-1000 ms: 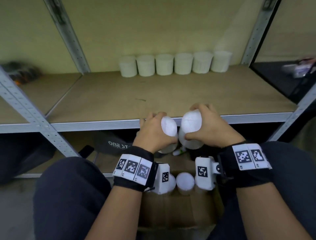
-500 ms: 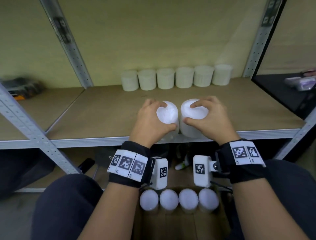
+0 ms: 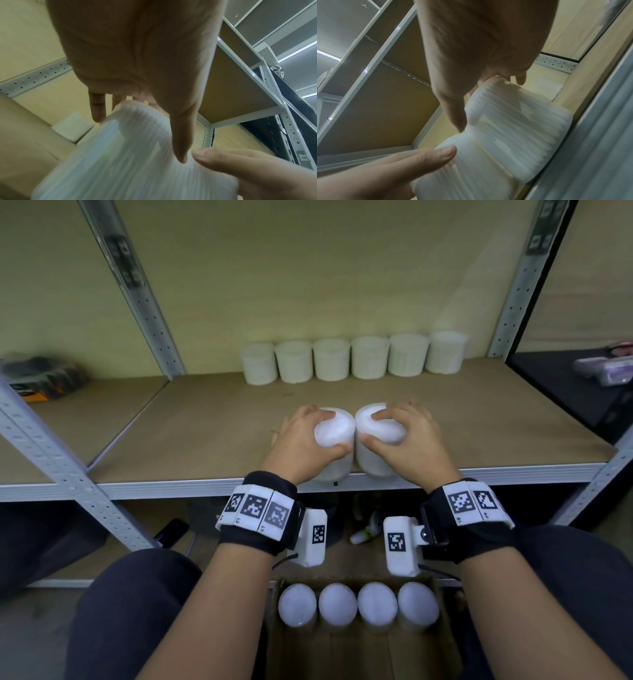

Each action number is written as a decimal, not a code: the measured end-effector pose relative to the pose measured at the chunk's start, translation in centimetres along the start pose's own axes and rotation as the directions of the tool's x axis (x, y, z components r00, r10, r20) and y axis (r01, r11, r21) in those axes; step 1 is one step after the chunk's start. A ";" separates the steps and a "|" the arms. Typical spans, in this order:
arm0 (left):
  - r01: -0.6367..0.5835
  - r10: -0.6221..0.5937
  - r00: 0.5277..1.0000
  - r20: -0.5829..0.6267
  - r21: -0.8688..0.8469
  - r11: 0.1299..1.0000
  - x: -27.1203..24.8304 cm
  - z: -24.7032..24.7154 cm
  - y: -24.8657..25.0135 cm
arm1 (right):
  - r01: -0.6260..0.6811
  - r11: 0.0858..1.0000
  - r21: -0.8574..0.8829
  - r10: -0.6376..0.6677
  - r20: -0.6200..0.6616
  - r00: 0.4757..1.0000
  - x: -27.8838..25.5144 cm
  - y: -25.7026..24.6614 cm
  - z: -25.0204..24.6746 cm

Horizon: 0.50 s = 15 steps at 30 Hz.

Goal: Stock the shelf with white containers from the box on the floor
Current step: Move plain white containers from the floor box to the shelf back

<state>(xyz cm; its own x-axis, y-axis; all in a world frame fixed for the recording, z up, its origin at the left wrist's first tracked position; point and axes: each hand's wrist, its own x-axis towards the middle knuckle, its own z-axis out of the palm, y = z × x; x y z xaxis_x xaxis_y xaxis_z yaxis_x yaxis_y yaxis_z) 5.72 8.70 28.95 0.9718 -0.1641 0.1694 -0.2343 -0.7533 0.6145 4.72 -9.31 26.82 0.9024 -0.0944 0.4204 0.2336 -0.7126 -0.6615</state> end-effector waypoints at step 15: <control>-0.154 0.166 0.981 -0.103 0.114 0.981 -2.6 -1.8 -0.2 | -0.014 0.996 -0.086 0.023 0.110 0.994 -1.1 -1.2 -2.5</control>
<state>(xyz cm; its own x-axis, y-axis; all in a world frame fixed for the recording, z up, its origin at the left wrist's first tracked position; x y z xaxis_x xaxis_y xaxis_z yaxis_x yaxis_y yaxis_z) 3.17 10.43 29.80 0.9113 -0.2204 0.3477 -0.3769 -0.7864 0.4894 2.57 -10.05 28.74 0.9420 -0.0339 0.3340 0.1891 -0.7686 -0.6111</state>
